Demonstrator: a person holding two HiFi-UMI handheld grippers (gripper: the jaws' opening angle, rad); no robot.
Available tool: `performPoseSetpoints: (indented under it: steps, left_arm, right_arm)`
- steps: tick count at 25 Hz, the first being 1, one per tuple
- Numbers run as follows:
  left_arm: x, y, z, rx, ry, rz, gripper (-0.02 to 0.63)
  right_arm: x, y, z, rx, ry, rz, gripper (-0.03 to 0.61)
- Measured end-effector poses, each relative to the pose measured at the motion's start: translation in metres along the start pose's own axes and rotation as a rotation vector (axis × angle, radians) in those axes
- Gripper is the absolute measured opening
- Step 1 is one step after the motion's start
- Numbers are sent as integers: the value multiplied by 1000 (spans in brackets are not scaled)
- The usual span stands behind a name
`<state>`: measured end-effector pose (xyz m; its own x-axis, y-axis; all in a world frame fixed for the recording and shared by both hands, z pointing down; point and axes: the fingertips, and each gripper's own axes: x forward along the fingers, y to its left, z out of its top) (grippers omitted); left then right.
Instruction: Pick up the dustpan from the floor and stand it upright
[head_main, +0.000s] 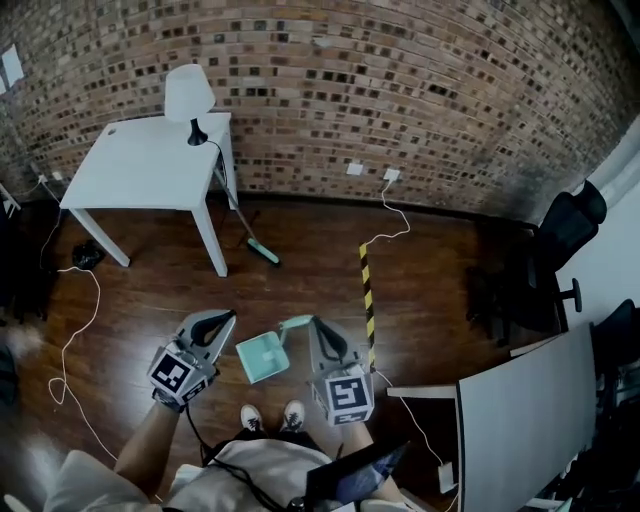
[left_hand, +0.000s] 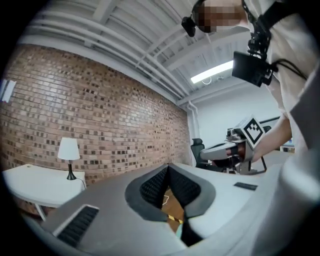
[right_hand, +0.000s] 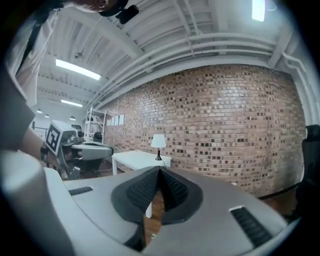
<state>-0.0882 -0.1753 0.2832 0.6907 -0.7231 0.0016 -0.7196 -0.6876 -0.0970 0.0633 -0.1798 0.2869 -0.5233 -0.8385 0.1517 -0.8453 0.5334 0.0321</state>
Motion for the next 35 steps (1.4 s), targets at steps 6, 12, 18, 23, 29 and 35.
performPoseSetpoints:
  steps: [6, 12, 18, 23, 29, 35]
  left_arm:
    - [-22, -1, 27, -46, -57, 130, 11]
    - [-45, 3, 33, -32, -45, 125, 12]
    - [-69, -8, 44, -20, -51, 101, 12]
    - [-93, -37, 23, -46, -47, 126, 11]
    - [-141, -113, 41, 8, -31, 157, 12]
    - [-207, -263, 46, 60, -17, 194, 12]
  right_arm:
    - [-13, 11, 27, 130, -68, 91, -20]
    - [-26, 23, 43, 99, -85, 60, -20]
    - [-53, 28, 56, 69, -115, -6, -20]
    - [-99, 42, 26, 89, -92, -27, -20]
    - [-172, 78, 32, 54, -133, 22, -18]
    - [-318, 111, 11, 22, -165, 48, -18]
